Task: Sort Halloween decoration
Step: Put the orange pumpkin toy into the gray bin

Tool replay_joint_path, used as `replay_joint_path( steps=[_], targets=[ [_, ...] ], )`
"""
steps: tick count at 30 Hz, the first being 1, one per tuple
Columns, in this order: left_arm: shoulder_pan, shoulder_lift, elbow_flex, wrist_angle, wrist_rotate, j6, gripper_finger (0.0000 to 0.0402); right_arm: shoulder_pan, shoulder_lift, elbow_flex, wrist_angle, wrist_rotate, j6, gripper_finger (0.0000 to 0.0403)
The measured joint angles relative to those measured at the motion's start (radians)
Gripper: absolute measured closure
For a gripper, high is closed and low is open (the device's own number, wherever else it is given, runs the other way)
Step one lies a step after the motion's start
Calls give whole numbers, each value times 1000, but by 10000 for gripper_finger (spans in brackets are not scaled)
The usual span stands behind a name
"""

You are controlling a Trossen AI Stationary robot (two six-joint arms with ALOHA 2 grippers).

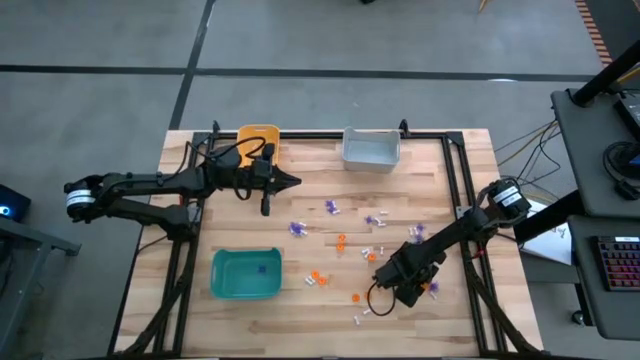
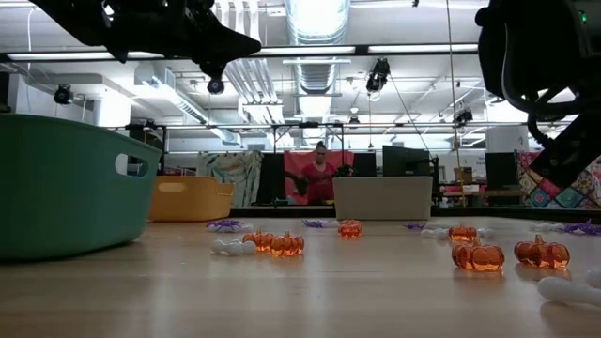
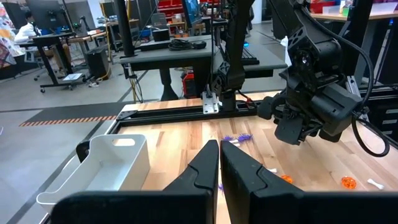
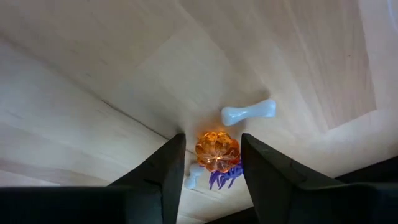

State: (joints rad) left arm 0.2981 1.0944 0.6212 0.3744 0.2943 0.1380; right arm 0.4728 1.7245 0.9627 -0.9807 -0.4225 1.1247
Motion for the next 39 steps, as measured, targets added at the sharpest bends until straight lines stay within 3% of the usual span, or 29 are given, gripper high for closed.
replay_joint_path(
  steps=[12,29,39],
  targets=[
    [0,0,0,0,0,3,402,0,0,0,4,1,0,305],
    [0,0,0,0,0,11,402,-17,-63,66,-18,14,26,307],
    [0,0,0,0,0,15,402,-131,-87,207,-12,208,-131,307]
  ],
)
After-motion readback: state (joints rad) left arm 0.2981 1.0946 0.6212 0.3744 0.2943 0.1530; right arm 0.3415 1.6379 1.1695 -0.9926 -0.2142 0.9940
